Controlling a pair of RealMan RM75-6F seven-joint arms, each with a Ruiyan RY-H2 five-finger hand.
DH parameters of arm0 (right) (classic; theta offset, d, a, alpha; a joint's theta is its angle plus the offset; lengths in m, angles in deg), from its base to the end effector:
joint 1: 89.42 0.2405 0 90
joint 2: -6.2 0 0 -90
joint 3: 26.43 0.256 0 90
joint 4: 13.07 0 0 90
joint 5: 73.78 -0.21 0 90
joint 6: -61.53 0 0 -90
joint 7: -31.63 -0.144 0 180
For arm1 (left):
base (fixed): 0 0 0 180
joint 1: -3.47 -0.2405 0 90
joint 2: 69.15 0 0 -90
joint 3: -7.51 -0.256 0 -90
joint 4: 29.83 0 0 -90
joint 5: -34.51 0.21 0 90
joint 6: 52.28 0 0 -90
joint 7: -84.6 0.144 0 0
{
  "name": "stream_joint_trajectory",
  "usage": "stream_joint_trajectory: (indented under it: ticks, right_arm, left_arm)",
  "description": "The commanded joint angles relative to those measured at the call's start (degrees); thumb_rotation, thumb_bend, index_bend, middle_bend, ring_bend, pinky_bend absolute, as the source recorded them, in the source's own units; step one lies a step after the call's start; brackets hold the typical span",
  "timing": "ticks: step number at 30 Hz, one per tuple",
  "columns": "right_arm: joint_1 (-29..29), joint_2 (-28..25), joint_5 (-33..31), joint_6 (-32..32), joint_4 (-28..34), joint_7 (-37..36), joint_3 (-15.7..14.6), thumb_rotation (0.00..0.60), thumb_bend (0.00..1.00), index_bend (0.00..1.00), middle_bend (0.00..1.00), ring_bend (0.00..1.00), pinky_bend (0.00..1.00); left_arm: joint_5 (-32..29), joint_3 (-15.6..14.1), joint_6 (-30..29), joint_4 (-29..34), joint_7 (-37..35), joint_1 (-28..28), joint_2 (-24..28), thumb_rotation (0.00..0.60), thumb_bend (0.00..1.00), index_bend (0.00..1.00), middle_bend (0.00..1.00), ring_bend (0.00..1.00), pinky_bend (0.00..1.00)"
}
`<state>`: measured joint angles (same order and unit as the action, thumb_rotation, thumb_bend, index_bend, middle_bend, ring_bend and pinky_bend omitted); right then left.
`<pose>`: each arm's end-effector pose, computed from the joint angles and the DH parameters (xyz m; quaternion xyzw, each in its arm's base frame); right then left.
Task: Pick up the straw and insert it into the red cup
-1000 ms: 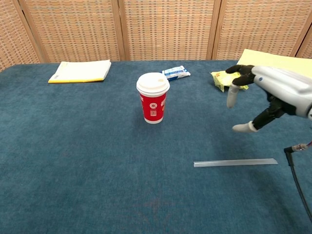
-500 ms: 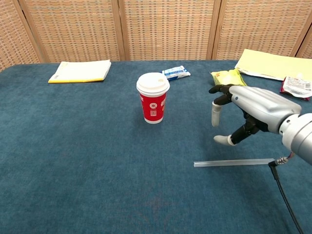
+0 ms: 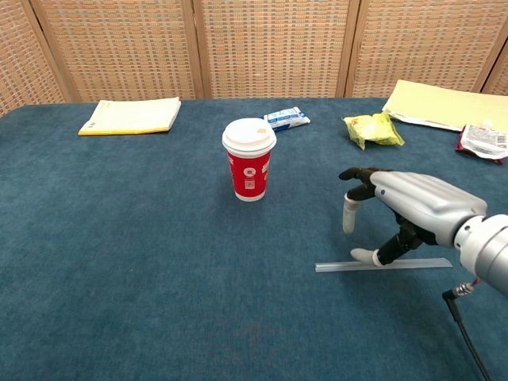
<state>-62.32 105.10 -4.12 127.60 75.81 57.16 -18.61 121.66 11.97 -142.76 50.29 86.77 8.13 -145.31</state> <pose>-0.1635 -0.2619 -0.0522 0.6864 -0.4381 0.3923 0.4279 -0.3222 0.1861 0.1249 -0.5771 -0.3398 -0.4130 0.6172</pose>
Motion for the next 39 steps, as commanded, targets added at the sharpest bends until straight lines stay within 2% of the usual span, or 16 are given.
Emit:
stream_joint_trajectory:
  ticks: [1, 19, 31, 39]
  right_arm:
    - [0.01, 0.40, -0.46, -0.50, -0.87, -0.55, -0.30, 0.600, 0.48, 0.51, 0.13, 0.00, 0.00]
    - [0.71, 2.57, -1.91, -3.31, -6.32, -3.78, -0.61, 0.600, 0.48, 0.55, 0.16, 0.00, 0.00]
    - [1.21, 3.13, -2.99, -4.72, -7.49, -4.15, -0.55, 0.600, 0.48, 0.57, 0.17, 0.00, 0.00]
    - [1.47, 3.23, -3.17, -5.21, -7.53, -4.38, -0.61, 0.600, 0.53, 0.58, 0.18, 0.00, 0.00]
  left_arm:
    - [0.04, -0.04, 0.00, 0.04, 0.23, 0.04, -0.08, 0.600, 0.05, 0.00, 0.00, 0.00, 0.00]
    - [-0.06, -0.14, 0.47, 0.00, 0.84, 0.41, -0.39, 0.600, 0.05, 0.00, 0.00, 0.00, 0.00]
    - [-0.32, -0.16, 0.95, -0.22, 0.73, 0.65, -0.52, 0.600, 0.05, 0.00, 0.00, 0.00, 0.00]
    - [-0.27, -0.25, 1.07, -0.28, 0.60, 0.74, -0.53, 0.600, 0.05, 0.00, 0.00, 0.00, 0.00]
